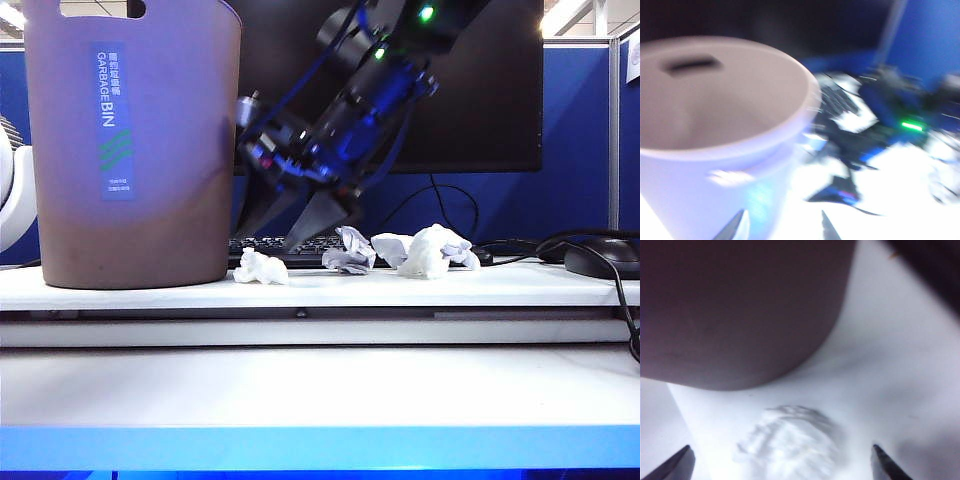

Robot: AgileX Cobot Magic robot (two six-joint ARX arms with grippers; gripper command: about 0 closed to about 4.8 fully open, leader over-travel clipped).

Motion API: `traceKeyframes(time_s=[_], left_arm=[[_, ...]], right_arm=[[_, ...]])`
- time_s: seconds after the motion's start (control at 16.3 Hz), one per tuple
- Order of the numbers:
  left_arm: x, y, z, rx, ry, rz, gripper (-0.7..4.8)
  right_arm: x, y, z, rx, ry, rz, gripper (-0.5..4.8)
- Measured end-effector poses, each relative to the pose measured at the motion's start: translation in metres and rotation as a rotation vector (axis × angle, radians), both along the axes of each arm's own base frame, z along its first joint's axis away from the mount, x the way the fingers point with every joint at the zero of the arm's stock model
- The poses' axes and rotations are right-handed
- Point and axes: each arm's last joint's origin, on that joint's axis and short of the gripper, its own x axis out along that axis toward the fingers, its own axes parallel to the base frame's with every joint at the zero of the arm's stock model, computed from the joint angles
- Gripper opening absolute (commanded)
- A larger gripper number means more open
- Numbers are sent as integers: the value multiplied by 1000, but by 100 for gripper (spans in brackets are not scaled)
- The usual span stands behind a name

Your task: Pick up all paper balls from the table and place them in the pink trash can.

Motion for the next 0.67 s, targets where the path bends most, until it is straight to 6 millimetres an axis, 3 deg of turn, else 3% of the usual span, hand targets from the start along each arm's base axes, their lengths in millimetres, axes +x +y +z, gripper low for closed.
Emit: traceKeyframes(time_s=[0.24,0.31,0.37,0.49,0.67], left_arm=[[-5,-1,-7,-9,97,-75,184],[-6,-1,-9,-9,122,-91,184],[-6,-1,-11,-10,135,-104,184],[-7,-2,-11,-13,139,-118,184],[-8,-2,-10,-24,142,-156,184]], right_arm=[[-1,7,-12,-38,4,-7,479],[0,7,-14,-59,-5,-26,320],[1,7,-15,-72,-11,-39,194],[1,7,-15,-72,-12,-40,-8],[1,7,-14,-71,-14,-39,-1]])
